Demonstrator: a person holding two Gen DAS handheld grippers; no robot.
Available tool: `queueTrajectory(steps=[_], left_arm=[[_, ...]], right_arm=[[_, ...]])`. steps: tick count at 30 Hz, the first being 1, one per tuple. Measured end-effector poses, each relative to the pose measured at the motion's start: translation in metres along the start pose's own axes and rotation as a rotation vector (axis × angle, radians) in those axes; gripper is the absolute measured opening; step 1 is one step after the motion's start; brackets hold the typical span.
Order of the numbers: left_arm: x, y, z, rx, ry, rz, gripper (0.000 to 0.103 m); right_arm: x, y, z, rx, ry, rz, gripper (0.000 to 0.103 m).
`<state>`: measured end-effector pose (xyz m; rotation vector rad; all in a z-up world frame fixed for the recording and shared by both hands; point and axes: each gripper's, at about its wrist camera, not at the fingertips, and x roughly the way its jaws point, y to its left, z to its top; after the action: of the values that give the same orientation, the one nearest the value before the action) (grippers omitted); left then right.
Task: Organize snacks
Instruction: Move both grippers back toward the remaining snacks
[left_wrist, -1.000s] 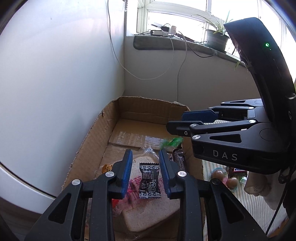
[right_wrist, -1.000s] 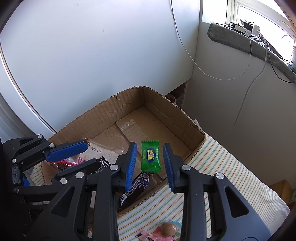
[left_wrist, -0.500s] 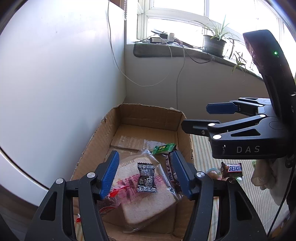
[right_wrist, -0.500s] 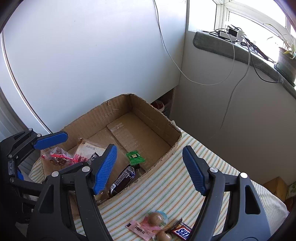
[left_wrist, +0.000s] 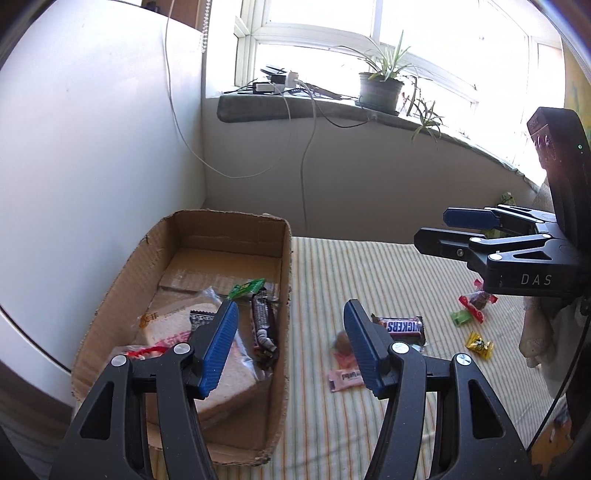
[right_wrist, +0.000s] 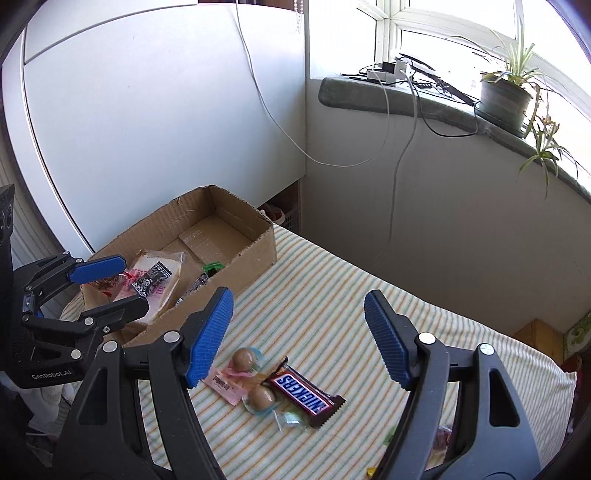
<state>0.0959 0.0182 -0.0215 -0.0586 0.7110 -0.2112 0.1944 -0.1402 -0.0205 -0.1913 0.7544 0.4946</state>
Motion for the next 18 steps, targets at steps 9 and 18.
queueTrajectory(steps=[9,18], left_arm=[[0.025,-0.042,-0.019,0.035,0.081,-0.103,0.041],[0.057,-0.068,-0.039,0.059,0.176,-0.159,0.033]], right_arm=[[-0.042,-0.059,-0.051,0.101,-0.011,-0.087,0.076],[-0.052,-0.090,-0.110,0.142,0.090,-0.134,0.068]])
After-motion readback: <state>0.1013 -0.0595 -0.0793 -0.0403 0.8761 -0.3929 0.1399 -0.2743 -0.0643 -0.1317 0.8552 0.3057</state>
